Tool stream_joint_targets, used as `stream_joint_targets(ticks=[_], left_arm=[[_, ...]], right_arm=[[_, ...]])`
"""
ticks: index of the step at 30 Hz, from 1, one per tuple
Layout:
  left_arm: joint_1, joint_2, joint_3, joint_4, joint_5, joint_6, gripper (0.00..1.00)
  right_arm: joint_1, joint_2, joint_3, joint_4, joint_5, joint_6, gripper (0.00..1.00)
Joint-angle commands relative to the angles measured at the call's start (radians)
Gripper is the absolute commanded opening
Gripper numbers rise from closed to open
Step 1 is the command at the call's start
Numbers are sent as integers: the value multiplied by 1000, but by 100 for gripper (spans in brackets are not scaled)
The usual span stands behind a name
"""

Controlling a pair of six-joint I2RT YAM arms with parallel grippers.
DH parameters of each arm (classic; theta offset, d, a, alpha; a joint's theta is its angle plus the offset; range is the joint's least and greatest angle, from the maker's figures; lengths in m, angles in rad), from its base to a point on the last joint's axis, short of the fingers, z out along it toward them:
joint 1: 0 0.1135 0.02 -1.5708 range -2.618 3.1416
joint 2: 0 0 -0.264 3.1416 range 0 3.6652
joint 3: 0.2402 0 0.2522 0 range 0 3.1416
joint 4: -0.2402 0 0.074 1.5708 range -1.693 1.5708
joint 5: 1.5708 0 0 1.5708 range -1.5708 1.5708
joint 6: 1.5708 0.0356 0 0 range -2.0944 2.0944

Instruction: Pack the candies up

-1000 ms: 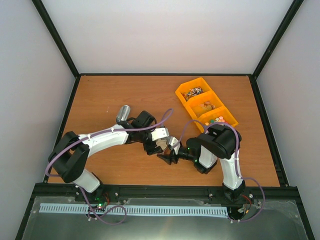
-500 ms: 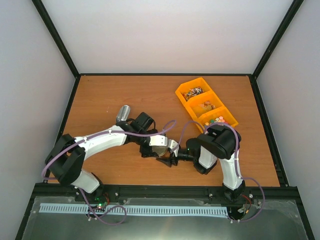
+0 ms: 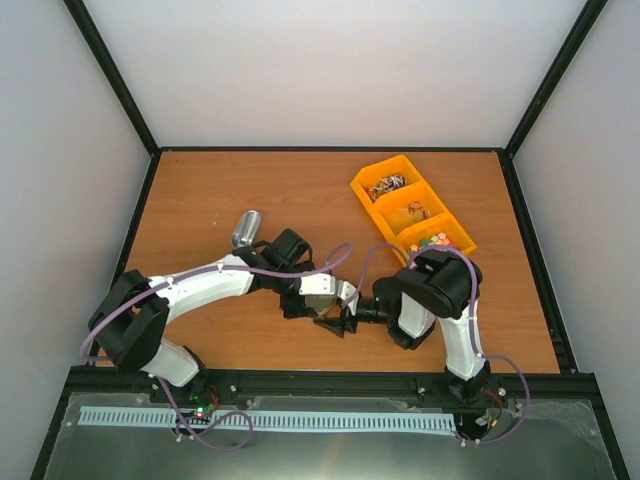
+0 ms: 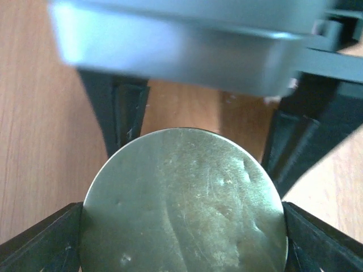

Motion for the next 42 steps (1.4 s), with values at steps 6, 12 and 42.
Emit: stream_joint_targets(ticks=[6,12,42], left_arm=[[10,13,-35,192,-27,-434,24],[9,9,-24,188,-11,-420,24],[-28,19,14,-223,164,373,24]], right_arm=[[-13,6,22,95,150,82,94],[-12,19,29,91,158,84,88],[-14,2,11,100,-6,36,15]])
